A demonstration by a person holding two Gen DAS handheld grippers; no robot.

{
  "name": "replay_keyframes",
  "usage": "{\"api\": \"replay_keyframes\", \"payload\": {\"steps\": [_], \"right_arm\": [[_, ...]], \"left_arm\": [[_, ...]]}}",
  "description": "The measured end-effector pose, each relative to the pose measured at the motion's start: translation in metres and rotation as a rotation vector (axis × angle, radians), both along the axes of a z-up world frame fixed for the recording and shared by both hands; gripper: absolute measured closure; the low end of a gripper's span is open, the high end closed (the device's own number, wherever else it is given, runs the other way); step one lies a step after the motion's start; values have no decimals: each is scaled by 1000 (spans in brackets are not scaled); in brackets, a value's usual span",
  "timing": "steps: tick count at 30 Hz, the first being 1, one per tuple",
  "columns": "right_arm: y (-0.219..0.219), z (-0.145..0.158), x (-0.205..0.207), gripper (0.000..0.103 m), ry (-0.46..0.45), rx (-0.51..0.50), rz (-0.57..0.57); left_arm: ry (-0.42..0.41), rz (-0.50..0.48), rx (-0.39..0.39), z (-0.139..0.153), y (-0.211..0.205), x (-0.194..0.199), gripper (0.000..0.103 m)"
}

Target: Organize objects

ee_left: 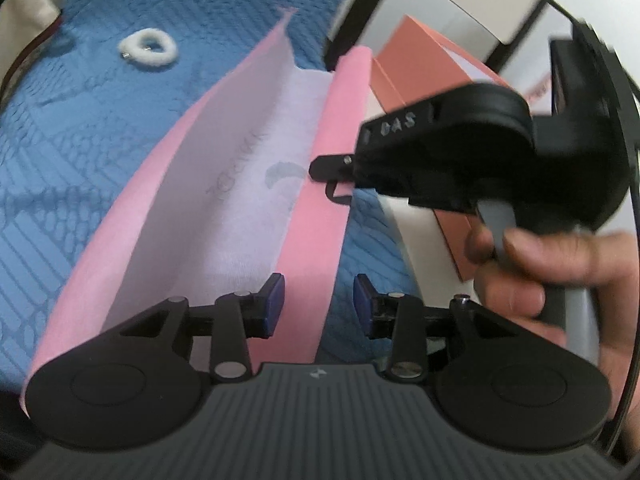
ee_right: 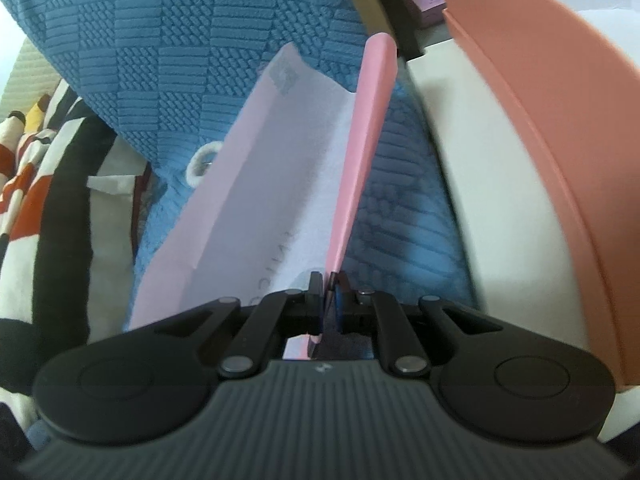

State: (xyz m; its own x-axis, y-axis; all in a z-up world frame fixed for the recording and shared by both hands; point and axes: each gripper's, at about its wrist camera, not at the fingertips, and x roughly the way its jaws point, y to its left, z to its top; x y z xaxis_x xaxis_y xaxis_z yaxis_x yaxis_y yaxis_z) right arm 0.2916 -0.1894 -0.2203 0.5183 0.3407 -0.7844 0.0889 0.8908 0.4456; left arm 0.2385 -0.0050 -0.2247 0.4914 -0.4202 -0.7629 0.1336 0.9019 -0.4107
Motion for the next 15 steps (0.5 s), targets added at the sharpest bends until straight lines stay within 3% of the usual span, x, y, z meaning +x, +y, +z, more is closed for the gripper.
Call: {"api": "replay_keyframes", "payload": {"steps": [9, 15], "right_arm": [[-17, 7, -9, 94, 9, -106, -31], [-20, -2, -4, 92, 32, -105, -44]], "left_arm": [[-17, -106, 109, -2, -32, -9, 61], [-23, -85, 85, -1, -24, -2, 85]]}}
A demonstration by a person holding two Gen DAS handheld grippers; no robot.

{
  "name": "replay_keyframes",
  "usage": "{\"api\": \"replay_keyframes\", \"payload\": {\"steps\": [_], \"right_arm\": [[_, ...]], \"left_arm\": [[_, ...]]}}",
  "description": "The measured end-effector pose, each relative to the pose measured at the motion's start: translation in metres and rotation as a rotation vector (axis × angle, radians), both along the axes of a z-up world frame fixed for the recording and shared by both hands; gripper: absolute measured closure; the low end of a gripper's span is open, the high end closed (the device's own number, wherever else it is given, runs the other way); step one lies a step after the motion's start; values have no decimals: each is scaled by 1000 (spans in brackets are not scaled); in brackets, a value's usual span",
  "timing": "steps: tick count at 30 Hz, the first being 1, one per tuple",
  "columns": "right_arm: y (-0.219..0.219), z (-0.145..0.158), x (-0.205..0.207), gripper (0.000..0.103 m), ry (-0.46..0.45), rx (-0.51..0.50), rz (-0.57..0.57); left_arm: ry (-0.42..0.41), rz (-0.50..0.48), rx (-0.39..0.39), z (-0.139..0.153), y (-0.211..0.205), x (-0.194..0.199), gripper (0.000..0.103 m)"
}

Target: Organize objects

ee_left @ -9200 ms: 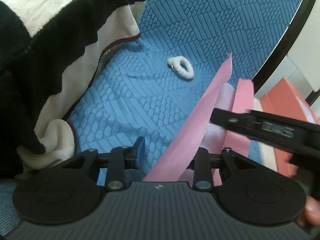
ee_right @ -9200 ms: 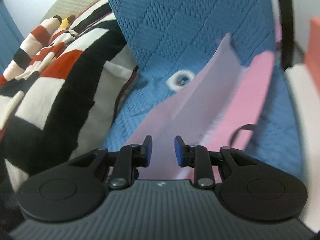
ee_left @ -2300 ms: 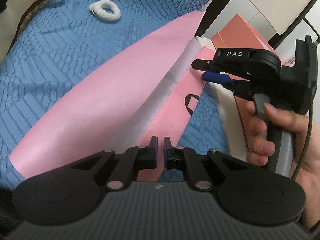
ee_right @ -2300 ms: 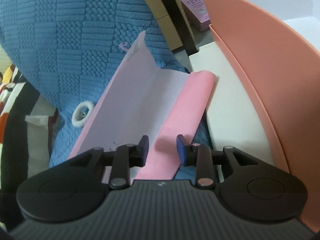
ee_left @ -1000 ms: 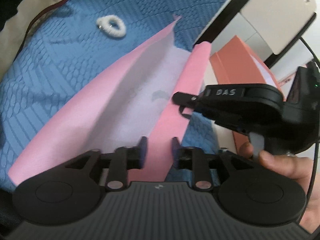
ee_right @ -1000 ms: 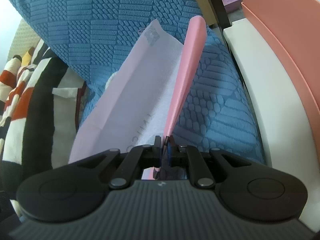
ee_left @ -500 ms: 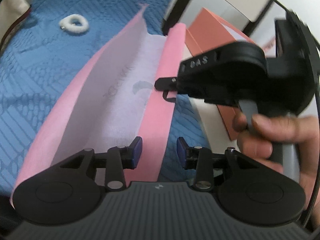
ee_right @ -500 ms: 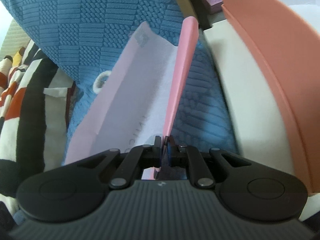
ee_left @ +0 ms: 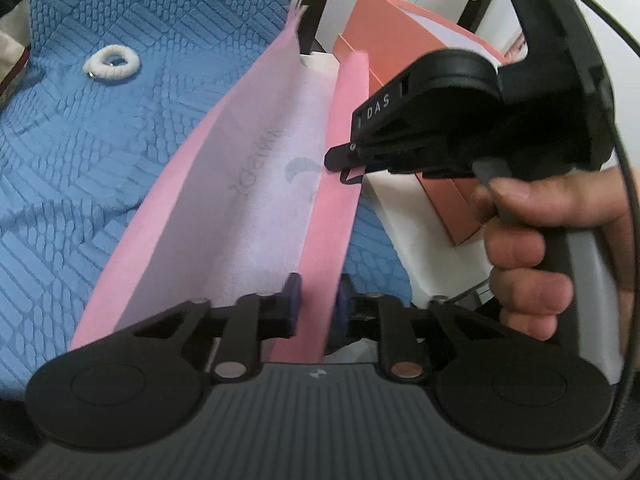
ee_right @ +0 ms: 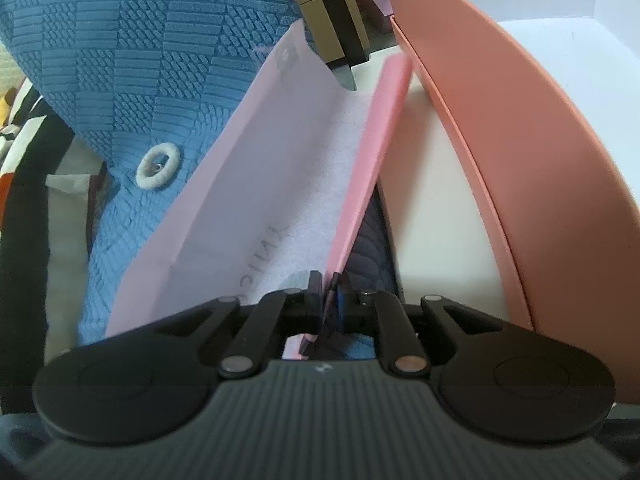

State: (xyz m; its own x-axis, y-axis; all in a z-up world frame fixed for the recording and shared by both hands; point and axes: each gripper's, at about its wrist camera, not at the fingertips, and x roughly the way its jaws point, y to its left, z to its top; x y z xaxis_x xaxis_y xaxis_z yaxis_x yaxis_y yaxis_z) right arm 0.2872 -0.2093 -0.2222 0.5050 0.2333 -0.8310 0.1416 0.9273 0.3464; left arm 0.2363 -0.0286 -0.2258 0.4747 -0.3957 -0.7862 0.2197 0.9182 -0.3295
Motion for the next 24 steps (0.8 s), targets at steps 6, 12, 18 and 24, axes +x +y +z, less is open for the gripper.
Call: {"api": "replay_keyframes", "payload": {"steps": [6, 12, 18, 24], "right_arm": [[3, 3, 0, 82, -20, -4, 8], [0, 17, -4, 67, -78, 16, 1], [5, 27, -10, 66, -144, 51, 42], [18, 18, -8, 81, -105, 53, 90]], "left_arm": [[43, 76, -81, -5, 19, 8, 93], [85, 127, -144, -7, 30, 10, 95], [119, 160, -178, -8, 38, 9, 95], [149, 196, -200, -9, 46, 11, 95]]}}
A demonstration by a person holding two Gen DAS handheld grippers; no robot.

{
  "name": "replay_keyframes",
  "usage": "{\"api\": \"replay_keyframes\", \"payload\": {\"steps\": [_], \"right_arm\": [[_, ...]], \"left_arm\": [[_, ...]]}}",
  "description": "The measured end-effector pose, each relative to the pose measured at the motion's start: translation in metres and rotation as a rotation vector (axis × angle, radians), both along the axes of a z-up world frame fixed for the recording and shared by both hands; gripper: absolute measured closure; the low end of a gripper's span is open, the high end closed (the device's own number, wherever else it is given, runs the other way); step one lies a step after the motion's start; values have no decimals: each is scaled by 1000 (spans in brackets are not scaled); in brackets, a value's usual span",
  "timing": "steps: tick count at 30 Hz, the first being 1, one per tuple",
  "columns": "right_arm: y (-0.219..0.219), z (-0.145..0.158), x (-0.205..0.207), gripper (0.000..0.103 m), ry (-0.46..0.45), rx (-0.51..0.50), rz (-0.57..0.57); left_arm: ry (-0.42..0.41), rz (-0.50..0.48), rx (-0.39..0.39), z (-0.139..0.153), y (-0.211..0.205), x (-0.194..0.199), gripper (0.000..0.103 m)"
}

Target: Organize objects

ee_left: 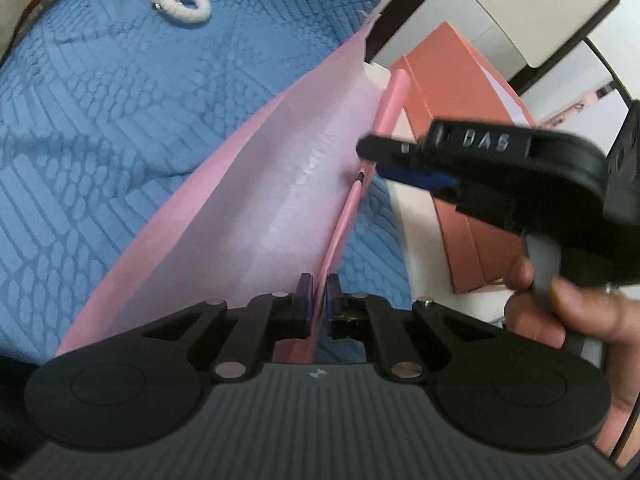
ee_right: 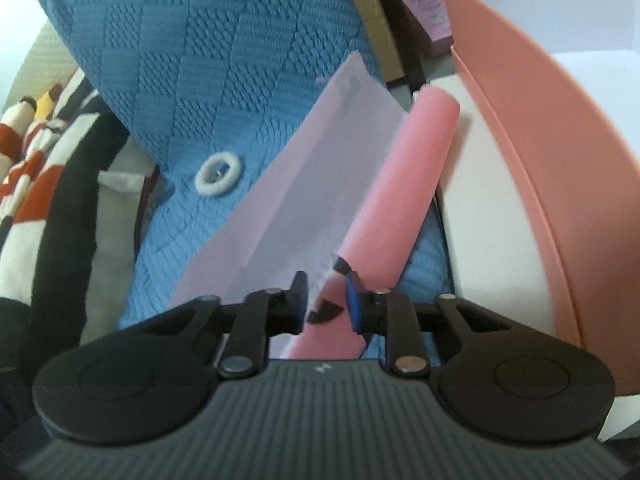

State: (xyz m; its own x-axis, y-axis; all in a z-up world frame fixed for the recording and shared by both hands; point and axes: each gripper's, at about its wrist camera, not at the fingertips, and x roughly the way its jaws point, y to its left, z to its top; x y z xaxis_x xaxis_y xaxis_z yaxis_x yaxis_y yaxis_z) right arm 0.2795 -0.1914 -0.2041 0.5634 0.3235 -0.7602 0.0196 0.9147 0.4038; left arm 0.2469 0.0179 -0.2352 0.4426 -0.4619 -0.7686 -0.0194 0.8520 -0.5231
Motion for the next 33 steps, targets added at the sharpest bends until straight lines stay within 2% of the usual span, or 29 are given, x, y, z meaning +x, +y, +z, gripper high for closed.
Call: {"api": "replay_keyframes", "payload": {"steps": [7, 16, 21, 26, 28, 33], "right_arm": [[4, -3, 4, 83, 2, 15, 17], [22, -21, 18, 84, 30, -1, 43], [28, -26, 25, 84, 41, -13, 100], [34, -28, 27, 85, 33, -10, 128], [34, -28, 27, 85, 31, -12, 132], [32, -30, 27, 87, 28, 1, 120]], "left_arm": [[26, 58, -34, -1, 14, 3, 95], [44, 87, -28, -2, 22, 10, 94], [39, 113, -66, -1, 31, 15, 94], [4, 128, -33, 9, 36, 14, 92], [-35, 133, 9, 16, 37, 12, 92], [-131, 102, 15, 35, 34, 7, 92]]}}
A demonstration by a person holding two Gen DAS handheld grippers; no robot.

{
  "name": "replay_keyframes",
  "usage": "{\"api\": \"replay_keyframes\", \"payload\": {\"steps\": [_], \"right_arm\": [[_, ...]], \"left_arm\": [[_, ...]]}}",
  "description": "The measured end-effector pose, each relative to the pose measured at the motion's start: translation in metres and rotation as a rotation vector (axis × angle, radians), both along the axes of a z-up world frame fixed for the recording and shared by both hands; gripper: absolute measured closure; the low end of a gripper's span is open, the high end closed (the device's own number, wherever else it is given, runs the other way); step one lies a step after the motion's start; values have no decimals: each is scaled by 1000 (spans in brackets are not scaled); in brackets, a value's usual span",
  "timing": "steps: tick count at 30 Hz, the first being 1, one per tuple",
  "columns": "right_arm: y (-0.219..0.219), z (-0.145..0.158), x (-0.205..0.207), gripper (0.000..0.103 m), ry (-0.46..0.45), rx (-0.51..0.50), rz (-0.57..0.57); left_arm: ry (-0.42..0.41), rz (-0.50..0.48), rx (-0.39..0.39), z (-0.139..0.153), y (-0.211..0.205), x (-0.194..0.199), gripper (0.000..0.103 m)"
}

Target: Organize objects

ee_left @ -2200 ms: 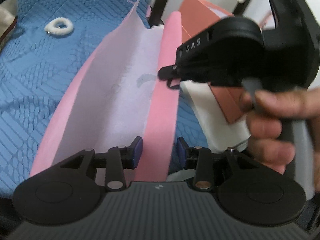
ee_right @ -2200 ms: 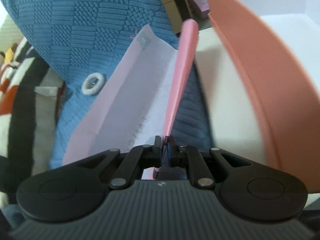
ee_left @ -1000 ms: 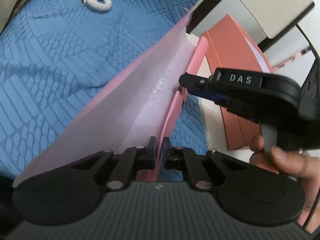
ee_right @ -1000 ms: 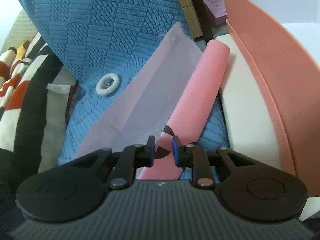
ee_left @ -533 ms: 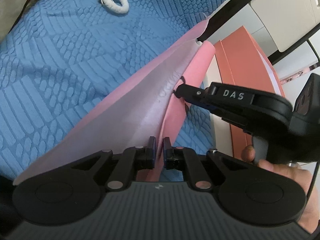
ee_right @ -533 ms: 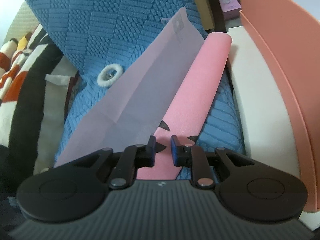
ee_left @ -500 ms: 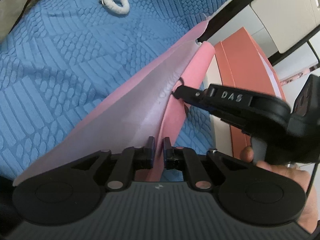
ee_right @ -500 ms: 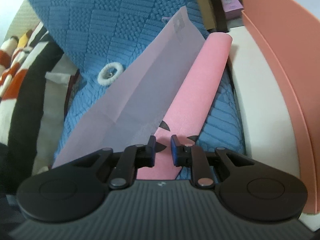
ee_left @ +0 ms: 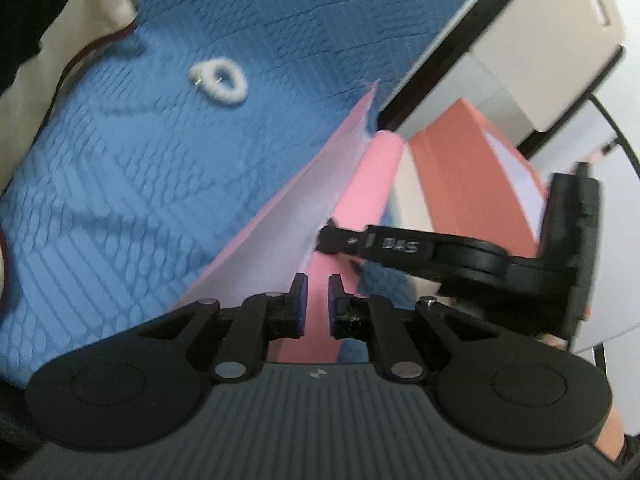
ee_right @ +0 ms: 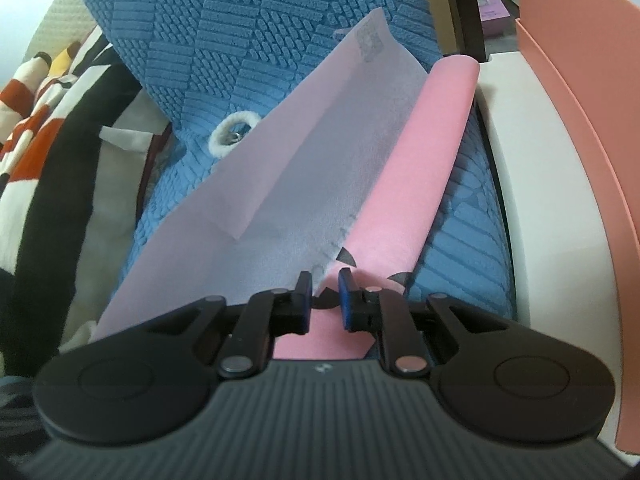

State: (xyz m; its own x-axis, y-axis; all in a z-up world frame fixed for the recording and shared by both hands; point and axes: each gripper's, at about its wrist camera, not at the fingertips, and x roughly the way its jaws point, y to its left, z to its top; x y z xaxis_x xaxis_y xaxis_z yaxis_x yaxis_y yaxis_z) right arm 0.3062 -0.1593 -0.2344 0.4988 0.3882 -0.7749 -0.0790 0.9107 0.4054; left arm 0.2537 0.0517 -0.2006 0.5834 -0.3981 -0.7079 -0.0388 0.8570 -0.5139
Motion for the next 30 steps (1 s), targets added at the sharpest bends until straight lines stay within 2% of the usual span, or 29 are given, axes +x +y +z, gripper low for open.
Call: {"api": "replay_keyframes", "payload": {"steps": [3, 8, 16, 20, 23, 25, 30], "right_arm": [[-2, -1, 0, 88, -1, 12, -5], [-4, -3, -1, 88, -1, 23, -9], [-8, -1, -2, 87, -1, 14, -41], [-14, 4, 0, 83, -28, -32, -95], [-23, 5, 4, 73, -41, -30, -155], [-28, 5, 6, 63, -43, -29, -191], [-41, 2, 14, 62, -33, -5, -252]], "left_arm": [[0, -44, -1, -2, -10, -3, 92], [47, -94, 61, -15, -28, -3, 92], [86, -91, 141, -32, -35, 1, 92], [94, -84, 147, -33, -33, 2, 92], [98, -89, 158, -33, -34, 3, 92], [103, -93, 163, -33, -34, 3, 92], [119, -93, 152, -33, -33, 3, 92]]}}
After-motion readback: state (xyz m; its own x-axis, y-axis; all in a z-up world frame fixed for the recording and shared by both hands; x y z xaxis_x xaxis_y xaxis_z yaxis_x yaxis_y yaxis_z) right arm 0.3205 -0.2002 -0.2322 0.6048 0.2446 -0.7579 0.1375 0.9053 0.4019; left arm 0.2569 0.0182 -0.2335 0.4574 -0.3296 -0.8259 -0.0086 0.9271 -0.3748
